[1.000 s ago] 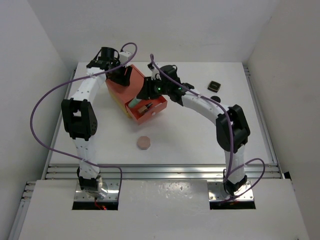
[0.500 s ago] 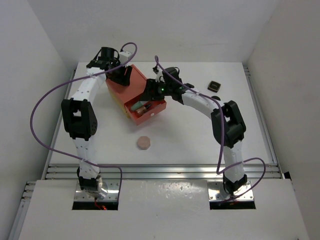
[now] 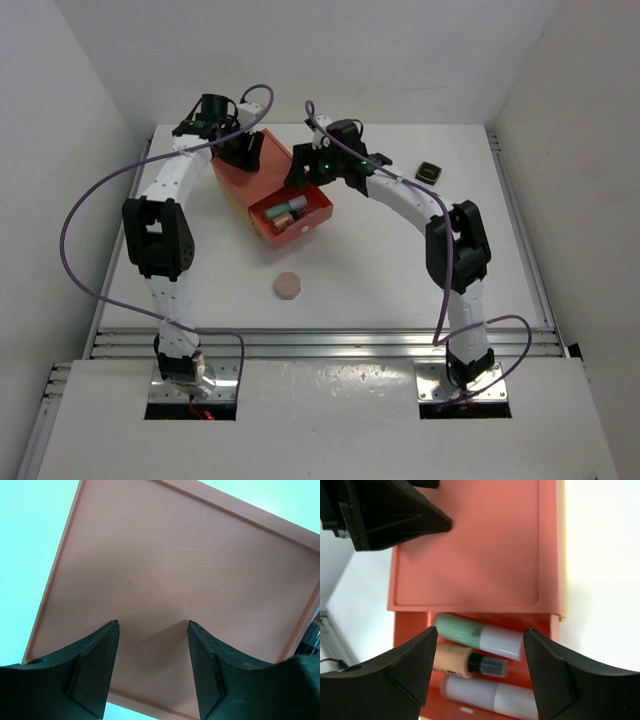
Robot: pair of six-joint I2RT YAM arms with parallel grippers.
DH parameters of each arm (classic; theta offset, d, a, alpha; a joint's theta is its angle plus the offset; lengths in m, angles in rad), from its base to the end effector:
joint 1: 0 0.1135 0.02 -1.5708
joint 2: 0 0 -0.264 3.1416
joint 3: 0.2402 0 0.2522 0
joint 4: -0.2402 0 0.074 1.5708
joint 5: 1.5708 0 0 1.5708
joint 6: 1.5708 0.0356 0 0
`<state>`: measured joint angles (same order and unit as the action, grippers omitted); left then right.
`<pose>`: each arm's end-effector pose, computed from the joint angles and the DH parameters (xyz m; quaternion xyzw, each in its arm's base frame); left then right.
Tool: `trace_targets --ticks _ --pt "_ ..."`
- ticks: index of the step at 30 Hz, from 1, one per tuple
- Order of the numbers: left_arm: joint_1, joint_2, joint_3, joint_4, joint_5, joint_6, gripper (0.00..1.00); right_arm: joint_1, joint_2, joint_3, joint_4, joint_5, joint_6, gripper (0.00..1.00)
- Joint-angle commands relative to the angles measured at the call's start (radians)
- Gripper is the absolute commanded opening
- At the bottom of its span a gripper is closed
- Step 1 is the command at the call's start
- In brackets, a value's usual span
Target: Organize the makeup
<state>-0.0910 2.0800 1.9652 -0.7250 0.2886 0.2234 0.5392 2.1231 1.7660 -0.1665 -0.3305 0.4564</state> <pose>0.4682 -0.0529 0.2950 0.1955 0.9048 -0.1106 0.3618 0.4250 0.2678 0.2550 -0.1175 0.8501 0.3607 0.3653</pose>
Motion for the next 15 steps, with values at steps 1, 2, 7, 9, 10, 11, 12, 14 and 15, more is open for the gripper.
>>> trace_targets --ticks 1,2,7,9,10,11,12,14,15 --pt "0.008 0.060 -0.043 -0.091 0.015 -0.027 0.63 0.007 -0.086 0.024 -0.030 0.087 -0.107 0.70" --pt "0.008 0.060 -0.043 -0.091 0.015 -0.027 0.63 0.008 -0.122 -0.003 -0.045 0.102 -0.120 0.70" --pt "0.008 0.060 -0.043 -0.082 0.015 -0.027 0.63 0.071 -0.323 -0.232 -0.122 0.261 -0.264 0.62" --pt "0.008 0.060 -0.052 -0.082 0.015 -0.027 0.63 0.108 -0.395 -0.354 -0.123 0.265 -0.286 0.56" --pt "0.008 0.060 -0.052 -0.082 0.015 -0.027 0.63 0.116 -0.411 -0.381 -0.120 0.260 -0.289 0.53" --pt "0.008 0.060 -0.052 -0.082 0.015 -0.027 0.63 0.120 -0.425 -0.436 -0.096 0.251 -0.279 0.49" --pt "0.017 0.060 -0.052 -0.082 0.015 -0.027 0.63 0.123 -0.454 -0.492 -0.084 0.242 -0.269 0.42" --pt "0.017 0.060 -0.063 -0.073 0.015 -0.027 0.63 0.123 -0.476 -0.564 -0.012 0.231 -0.208 0.30" --pt "0.017 0.060 -0.063 -0.073 0.015 -0.027 0.63 0.128 -0.462 -0.589 0.001 0.223 -0.190 0.27"
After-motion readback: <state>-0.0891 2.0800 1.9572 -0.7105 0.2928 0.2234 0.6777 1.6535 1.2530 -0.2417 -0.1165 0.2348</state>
